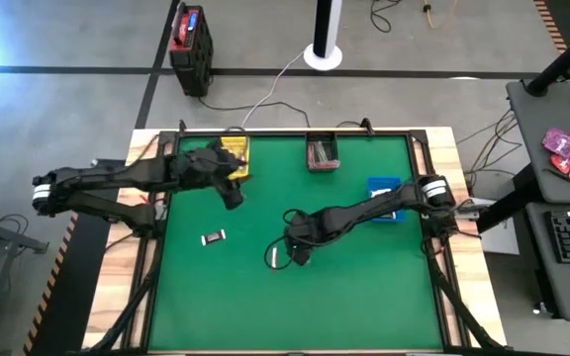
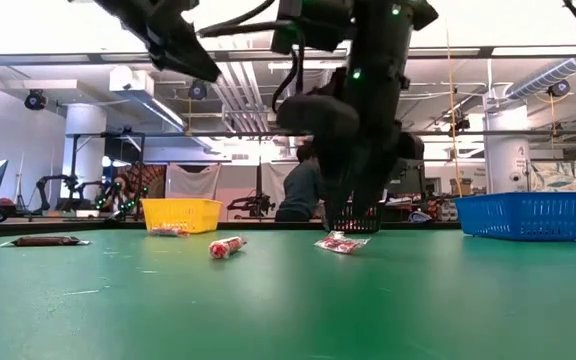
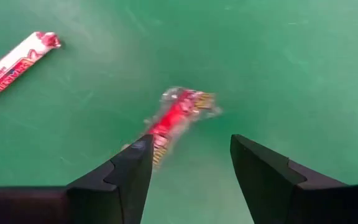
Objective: Sort candy by brand, put in halloween buckets
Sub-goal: Put the red candy into the black basket, then put the pink candy into the yellow basket, then put the brown chocolate into the blue basket
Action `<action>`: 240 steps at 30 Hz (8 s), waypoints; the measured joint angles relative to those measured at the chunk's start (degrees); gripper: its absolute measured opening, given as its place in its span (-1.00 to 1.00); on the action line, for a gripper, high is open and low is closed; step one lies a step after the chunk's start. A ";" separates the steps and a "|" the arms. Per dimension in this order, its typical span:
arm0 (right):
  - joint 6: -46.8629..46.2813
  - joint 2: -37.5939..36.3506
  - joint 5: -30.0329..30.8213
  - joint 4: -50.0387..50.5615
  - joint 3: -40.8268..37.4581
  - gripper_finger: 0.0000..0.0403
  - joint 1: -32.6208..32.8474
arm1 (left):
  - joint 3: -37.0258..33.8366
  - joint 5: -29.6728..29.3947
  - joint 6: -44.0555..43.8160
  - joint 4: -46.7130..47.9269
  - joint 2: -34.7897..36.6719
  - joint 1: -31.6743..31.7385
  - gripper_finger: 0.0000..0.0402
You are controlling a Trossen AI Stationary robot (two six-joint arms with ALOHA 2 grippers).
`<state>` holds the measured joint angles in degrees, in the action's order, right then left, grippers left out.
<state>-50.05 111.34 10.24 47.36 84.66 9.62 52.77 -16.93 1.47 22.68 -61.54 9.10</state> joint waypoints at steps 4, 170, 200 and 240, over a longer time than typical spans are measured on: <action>-1.00 2.45 -0.20 -0.94 0.89 0.05 0.03 | 0.00 -0.72 0.17 1.38 4.15 0.04 -0.18; 17.67 -32.51 25.42 -12.55 -23.03 -0.07 -5.25 | -0.44 6.58 -15.72 9.76 -13.71 24.31 -0.91; 17.63 -32.49 25.35 -12.09 -23.05 -0.07 -5.26 | 0.02 13.30 -9.91 16.48 -9.14 8.66 -0.28; 20.05 -32.49 20.81 -19.79 -26.75 -0.07 -4.62 | -26.58 0.85 -38.39 9.48 -8.56 -29.29 -0.02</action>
<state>-30.00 78.85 31.05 27.57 57.91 4.99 26.19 -16.08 -36.92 32.15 -70.09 -20.18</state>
